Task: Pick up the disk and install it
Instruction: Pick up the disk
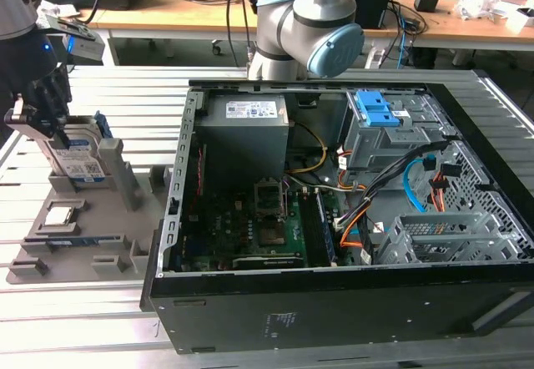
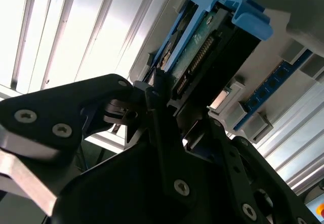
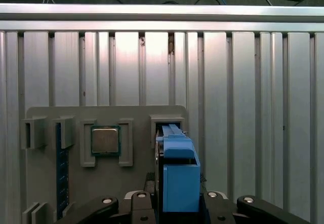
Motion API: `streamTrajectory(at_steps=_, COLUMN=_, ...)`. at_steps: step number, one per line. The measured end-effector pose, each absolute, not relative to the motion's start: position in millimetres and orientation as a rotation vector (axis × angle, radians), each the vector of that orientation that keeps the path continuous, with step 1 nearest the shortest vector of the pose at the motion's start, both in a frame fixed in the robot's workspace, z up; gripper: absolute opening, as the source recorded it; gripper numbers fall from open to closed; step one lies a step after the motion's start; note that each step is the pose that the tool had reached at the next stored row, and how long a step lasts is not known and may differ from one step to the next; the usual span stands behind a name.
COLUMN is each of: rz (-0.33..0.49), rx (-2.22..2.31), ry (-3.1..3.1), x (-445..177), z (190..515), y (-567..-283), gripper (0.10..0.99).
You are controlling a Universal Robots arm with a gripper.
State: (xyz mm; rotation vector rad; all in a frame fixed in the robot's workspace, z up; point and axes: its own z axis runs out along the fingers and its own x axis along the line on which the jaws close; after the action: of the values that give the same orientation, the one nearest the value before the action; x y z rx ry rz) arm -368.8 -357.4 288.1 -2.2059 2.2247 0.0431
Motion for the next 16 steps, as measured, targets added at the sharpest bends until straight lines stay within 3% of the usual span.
streamTrajectory(at_steps=16, rz=0.040, rx=-2.205, ry=2.224, x=-368.7, z=289.4, y=-357.3, gripper=0.365)
